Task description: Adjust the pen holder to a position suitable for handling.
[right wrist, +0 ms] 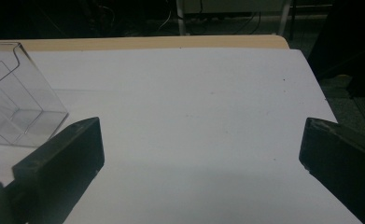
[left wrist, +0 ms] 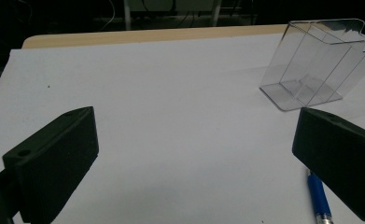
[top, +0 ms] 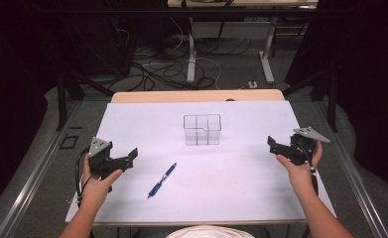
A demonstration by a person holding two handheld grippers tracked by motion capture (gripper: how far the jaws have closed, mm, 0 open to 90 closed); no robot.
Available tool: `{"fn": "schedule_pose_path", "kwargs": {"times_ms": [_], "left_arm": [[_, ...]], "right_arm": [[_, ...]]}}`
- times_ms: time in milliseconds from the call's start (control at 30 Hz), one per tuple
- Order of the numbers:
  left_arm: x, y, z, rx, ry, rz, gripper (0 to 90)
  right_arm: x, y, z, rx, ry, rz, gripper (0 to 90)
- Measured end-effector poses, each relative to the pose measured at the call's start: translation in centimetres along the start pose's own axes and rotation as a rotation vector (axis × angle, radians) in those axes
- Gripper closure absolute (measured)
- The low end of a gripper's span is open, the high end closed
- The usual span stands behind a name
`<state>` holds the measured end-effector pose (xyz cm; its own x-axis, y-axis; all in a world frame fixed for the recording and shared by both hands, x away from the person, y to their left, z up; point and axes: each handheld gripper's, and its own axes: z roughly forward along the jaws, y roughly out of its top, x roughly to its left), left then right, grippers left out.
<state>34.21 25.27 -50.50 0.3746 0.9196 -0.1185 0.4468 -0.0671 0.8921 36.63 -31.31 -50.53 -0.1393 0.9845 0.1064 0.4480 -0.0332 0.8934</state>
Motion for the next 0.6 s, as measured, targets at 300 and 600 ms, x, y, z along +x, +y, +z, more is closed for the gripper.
{"fn": "schedule_pose_path", "kwargs": {"times_ms": [300, 600], "left_arm": [[-0.1, 0.0, 0.0, -0.004, 0.003, 0.005, 0.4], [0.1, -0.1, -0.4, -0.005, 0.018, 0.012, 0.8]], "right_arm": [[1.1, 0.2, 0.1, 0.013, 0.026, -0.075, 1.7], [3.0, 0.3, 0.1, 0.002, 0.055, -0.126, 27.9]]}}
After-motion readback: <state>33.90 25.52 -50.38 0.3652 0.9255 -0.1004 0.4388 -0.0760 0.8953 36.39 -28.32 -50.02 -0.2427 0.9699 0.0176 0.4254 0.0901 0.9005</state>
